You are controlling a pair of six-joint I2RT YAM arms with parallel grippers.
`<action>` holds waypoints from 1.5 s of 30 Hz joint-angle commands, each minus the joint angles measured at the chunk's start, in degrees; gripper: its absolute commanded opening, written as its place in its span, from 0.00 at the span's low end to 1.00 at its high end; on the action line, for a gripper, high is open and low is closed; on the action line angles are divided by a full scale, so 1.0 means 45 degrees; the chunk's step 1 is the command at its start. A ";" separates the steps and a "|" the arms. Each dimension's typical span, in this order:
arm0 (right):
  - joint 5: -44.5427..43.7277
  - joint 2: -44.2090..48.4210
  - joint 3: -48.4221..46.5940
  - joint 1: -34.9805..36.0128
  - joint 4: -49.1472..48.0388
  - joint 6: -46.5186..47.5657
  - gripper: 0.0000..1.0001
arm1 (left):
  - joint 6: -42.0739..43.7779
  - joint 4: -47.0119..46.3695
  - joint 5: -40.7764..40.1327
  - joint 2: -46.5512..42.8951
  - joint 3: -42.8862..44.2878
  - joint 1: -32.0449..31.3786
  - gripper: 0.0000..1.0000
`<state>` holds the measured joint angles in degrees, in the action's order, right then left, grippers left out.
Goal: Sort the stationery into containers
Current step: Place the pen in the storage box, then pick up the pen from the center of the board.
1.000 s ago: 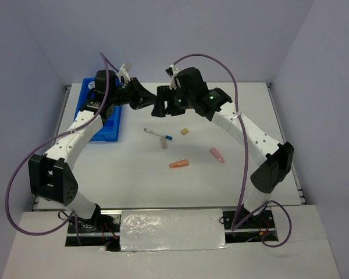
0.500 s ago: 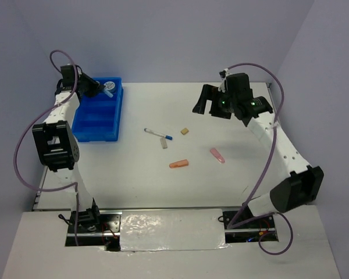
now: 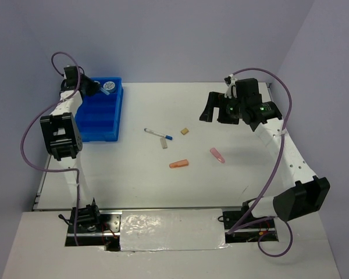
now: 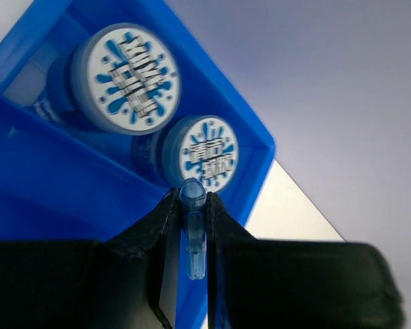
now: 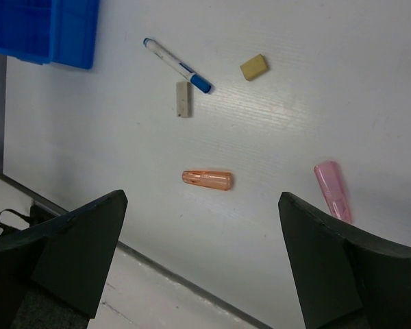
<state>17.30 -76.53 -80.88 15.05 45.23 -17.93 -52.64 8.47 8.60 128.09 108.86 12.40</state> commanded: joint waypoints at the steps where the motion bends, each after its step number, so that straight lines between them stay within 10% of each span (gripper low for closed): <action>1: 0.0277 -0.0258 -0.0288 -0.0335 0.0338 0.0411 1.00 | 0.0136 -0.0748 -0.0427 -0.0514 -0.0983 0.0231 0.25; 7: -0.0658 -0.1018 -0.0502 -0.0532 0.0864 0.0859 1.00 | 0.0273 -0.0964 -0.0505 -0.0906 -0.1962 0.0524 0.43; 15: -0.1498 -0.2034 0.0160 -0.0493 0.1316 0.1621 1.00 | 0.0116 -0.0789 -0.0076 -0.0925 -0.1323 0.0779 0.99; 28: -0.3454 -0.5043 0.1565 0.0523 0.1335 0.2112 0.82 | 0.2748 0.5926 0.0142 -0.2584 0.3642 -0.0117 0.99; 40: -0.5191 -0.6994 0.2115 0.0621 0.0731 0.1368 0.74 | 0.5174 0.8196 -0.1775 -0.7231 -0.1393 -0.3575 0.99; 45: -0.5017 -0.7855 0.2134 0.0640 0.0320 0.1271 0.55 | 0.5194 0.8040 -0.1287 -0.8054 -0.2569 -0.4162 0.99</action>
<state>-2.61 -108.71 -70.70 17.52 50.17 -11.57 -31.31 44.10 2.46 95.31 98.56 -5.72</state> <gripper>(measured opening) 0.577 0.993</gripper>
